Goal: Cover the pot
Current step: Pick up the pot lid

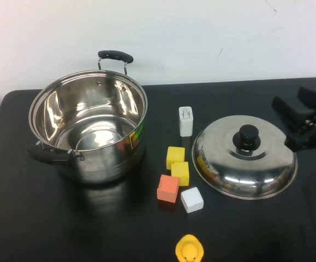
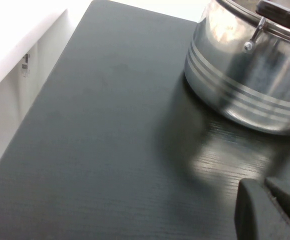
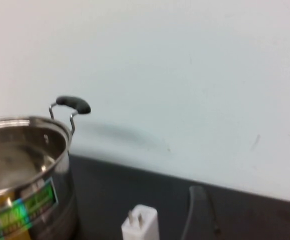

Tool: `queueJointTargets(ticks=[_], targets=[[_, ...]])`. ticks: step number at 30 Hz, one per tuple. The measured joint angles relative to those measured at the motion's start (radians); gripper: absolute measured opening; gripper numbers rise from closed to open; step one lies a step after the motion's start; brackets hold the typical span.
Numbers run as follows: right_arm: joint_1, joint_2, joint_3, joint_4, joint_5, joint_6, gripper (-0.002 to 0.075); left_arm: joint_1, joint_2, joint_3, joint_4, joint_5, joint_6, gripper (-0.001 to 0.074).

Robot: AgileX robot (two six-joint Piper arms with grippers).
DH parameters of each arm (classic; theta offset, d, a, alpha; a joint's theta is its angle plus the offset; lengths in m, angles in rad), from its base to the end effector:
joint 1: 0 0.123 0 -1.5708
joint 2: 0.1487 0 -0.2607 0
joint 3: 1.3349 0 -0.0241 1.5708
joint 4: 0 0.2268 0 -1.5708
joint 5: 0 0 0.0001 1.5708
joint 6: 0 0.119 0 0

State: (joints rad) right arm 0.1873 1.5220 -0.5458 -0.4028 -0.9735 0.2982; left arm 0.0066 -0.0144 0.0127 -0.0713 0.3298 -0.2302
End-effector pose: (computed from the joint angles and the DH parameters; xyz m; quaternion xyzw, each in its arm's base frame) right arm 0.2877 0.0938 0.2265 -0.1609 0.6729 0.2016 0.6933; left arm 0.0810 -0.0022 0.1737 -0.1122 0.7787 -0.0985 0.6094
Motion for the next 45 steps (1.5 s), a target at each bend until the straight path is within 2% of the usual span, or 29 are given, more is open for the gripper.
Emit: queueJointTargets(ticks=[3,6,11,22,31,38,40,45], targets=[[0.0,0.093,-0.013,0.015,-0.115,-0.007,0.0444,0.0,0.0,0.0,0.0,0.0,-0.002,-0.0002],[0.0,0.178,-0.035,0.017,-0.151,-0.013,0.0468,0.0,0.0,0.0,0.0,0.0,-0.003,-0.0002],[0.0,0.285,-0.09,0.017,-0.155,-0.029,0.0497,0.0,0.0,0.0,0.0,0.0,-0.003,-0.0002],[0.0,0.485,-0.234,-0.012,-0.16,-0.031,0.0501,0.0,0.0,0.0,0.0,0.0,-0.003,-0.0002],[0.0,0.605,-0.256,-0.031,-0.181,-0.035,0.05,0.0,0.0,0.0,0.0,0.0,-0.003,-0.0002],[0.0,0.596,-0.257,-0.031,-0.185,-0.039,0.0443,0.0,0.0,0.0,0.0,0.0,-0.003,-0.0002],[0.0,0.572,-0.255,-0.031,-0.168,-0.03,0.0339,0.0,0.0,0.0,0.0,0.0,-0.003,-0.0002],[0.0,0.441,-0.247,-0.047,-0.132,-0.024,0.0347,0.0,0.0,0.0,0.0,0.0,-0.001,-0.0002]])
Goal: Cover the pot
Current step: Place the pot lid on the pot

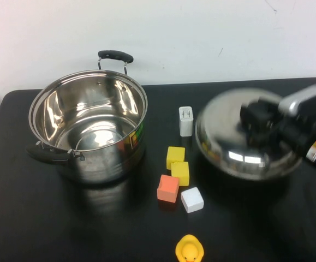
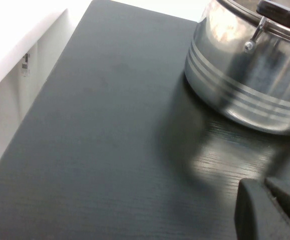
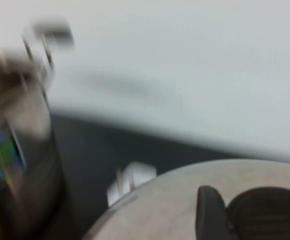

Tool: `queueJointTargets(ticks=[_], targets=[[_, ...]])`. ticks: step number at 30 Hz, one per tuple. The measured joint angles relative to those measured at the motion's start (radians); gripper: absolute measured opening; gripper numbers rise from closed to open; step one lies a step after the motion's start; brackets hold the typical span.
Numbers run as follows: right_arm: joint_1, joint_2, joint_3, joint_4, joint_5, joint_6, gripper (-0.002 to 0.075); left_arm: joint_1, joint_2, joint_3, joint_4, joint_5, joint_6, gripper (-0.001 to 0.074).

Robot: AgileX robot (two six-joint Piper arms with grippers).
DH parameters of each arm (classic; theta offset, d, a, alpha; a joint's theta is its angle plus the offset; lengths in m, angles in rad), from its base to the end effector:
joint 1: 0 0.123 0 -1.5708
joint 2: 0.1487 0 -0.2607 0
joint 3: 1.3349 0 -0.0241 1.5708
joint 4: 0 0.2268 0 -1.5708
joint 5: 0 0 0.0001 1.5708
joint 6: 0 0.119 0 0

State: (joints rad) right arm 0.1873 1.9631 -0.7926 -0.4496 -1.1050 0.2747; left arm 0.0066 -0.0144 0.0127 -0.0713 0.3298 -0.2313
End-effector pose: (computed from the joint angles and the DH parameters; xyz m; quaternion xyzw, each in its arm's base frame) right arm 0.3563 0.1145 0.1549 -0.1824 0.6904 0.2255 0.6627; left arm 0.0810 -0.0022 0.1737 -0.1126 0.7786 -0.0988 0.6094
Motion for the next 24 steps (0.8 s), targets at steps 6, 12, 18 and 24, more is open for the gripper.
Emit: queueJointTargets(ticks=[6,12,18,24], targets=[[0.021,-0.26,-0.025,-0.042,0.204,0.104,0.0347,0.0,0.0,0.0,0.0,0.0,0.0,-0.0002],[0.139,-0.358,-0.261,-0.401,0.513,0.452,0.0347,0.0,0.0,0.0,0.0,0.0,0.0,-0.0002],[0.289,-0.225,-0.561,-0.627,0.566,0.743,0.0347,0.0,0.0,0.0,0.0,0.0,0.0,-0.0002],[0.405,-0.009,-0.83,-0.676,0.58,0.823,0.0347,0.0,0.0,0.0,0.0,0.0,0.0,-0.0002]])
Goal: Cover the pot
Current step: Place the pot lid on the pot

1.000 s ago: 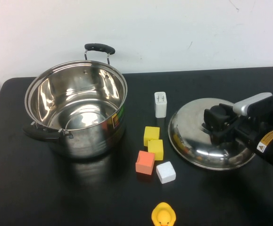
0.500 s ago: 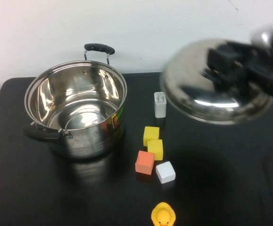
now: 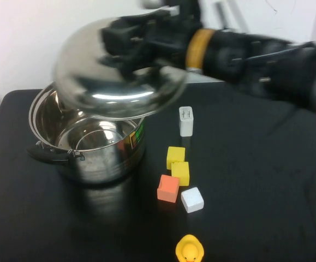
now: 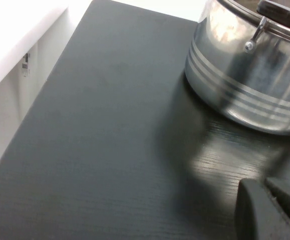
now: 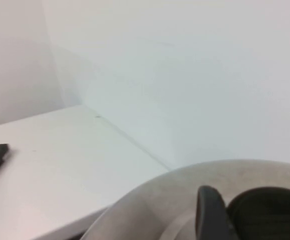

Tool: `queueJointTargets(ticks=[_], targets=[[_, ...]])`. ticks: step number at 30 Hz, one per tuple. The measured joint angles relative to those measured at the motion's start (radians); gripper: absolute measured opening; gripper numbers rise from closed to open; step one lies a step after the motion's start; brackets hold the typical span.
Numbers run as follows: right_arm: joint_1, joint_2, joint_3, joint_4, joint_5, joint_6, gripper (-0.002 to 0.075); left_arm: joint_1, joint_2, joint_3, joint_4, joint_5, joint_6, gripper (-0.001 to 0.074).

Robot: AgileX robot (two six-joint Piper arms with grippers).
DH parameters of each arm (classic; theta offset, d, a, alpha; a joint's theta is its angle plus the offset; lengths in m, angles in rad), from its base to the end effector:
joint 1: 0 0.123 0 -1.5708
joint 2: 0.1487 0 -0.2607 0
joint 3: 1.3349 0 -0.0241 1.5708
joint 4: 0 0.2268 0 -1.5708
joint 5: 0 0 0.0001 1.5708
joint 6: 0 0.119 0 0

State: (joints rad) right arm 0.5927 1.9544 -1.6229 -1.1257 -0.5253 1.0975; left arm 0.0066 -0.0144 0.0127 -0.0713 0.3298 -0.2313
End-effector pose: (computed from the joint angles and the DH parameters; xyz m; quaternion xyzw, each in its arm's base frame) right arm 0.3551 0.3040 0.3161 -0.3488 0.6150 0.3675 0.6042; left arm 0.0810 -0.0022 0.1737 -0.1126 0.7786 -0.0988 0.6094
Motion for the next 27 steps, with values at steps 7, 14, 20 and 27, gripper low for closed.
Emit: queueJointTargets(ticks=[7,14,20,27], targets=[[0.072,0.208,-0.269,-0.183,0.053,0.19,0.0347,0.0,0.0,0.0,0.0,0.0,0.0,-0.0001],[0.075,0.36,-0.423,-0.289,0.069,0.337,0.0347,0.0,0.0,0.0,0.0,0.0,-0.002,-0.0001],[0.075,0.415,-0.445,-0.298,0.075,0.346,0.0347,0.0,0.0,0.0,0.0,0.0,0.0,-0.0001],[0.075,0.43,-0.446,-0.31,0.078,0.346,0.0347,0.0,0.0,0.0,0.0,0.0,0.0,-0.0001]])
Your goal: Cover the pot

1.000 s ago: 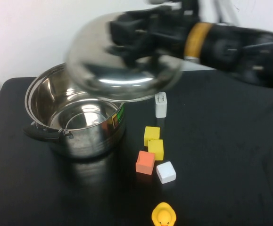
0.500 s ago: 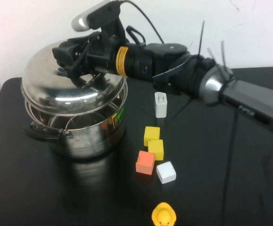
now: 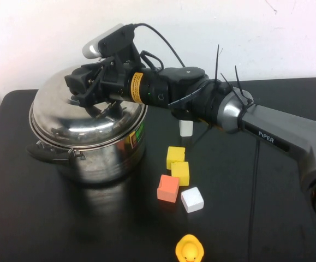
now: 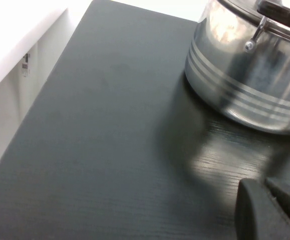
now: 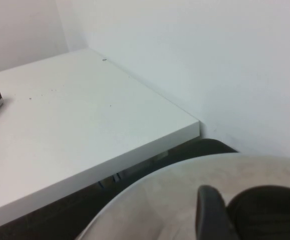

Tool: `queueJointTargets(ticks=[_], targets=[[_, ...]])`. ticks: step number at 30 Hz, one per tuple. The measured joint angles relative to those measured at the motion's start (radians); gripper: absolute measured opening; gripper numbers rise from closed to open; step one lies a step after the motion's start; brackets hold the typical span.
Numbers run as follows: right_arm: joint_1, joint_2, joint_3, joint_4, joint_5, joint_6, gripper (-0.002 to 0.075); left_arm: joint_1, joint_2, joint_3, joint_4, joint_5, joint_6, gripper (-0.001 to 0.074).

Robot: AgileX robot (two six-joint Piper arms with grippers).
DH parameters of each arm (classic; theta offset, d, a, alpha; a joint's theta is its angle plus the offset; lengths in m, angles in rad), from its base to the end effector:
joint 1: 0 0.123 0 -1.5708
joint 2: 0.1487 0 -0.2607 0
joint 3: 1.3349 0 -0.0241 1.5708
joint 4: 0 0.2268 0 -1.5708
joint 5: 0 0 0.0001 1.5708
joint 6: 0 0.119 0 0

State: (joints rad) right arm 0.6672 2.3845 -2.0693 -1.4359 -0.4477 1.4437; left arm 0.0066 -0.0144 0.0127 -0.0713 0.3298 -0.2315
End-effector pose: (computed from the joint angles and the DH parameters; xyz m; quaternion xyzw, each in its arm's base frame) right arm 0.3977 0.3781 0.2267 -0.3706 0.6604 0.3711 0.5374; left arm 0.0810 -0.0022 0.1737 -0.1127 0.7786 -0.0989 0.6094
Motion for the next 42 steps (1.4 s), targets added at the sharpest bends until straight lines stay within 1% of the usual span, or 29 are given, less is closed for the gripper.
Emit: queueJointTargets(ticks=[11,18,25,27,29,31,34,36,38,42], targets=[[0.0,0.0,0.0,-0.004,-0.002,0.0,0.0347,0.0,0.0,0.0,0.0,0.0,0.0,-0.0001],[0.0,0.0,-0.002,-0.006,-0.003,0.032,0.0408,0.0,0.0,0.0,0.0,0.0,0.0,-0.0001],[0.0,-0.04,-0.004,-0.04,-0.009,0.043,0.0414,0.0,0.0,0.0,0.0,0.0,0.0,-0.0001],[-0.002,-0.072,-0.004,-0.074,-0.024,0.066,0.041,0.0,0.0,0.0,0.0,0.0,0.002,-0.0001],[-0.006,-0.112,-0.004,-0.133,-0.054,0.126,0.0374,0.0,0.0,0.0,0.0,0.0,0.0,-0.0001],[-0.012,-0.167,-0.004,-0.215,-0.095,0.207,0.0298,0.0,0.0,0.0,0.0,0.0,0.0,-0.0001],[-0.033,-0.243,-0.004,-0.296,-0.174,0.331,0.0124,0.0,0.0,0.0,0.0,0.0,0.0,-0.0001],[-0.056,-0.291,0.005,-0.315,-0.247,0.384,0.0055,0.0,0.0,0.0,0.0,0.0,0.0,-0.0001],[-0.08,-0.327,0.019,-0.324,-0.305,0.431,0.0027,0.0,0.0,0.0,0.0,0.0,0.0,-0.0001],[-0.122,-0.402,0.09,-0.338,-0.372,0.485,0.0011,0.0,0.0,0.0,0.0,0.0,0.0,-0.0001]])
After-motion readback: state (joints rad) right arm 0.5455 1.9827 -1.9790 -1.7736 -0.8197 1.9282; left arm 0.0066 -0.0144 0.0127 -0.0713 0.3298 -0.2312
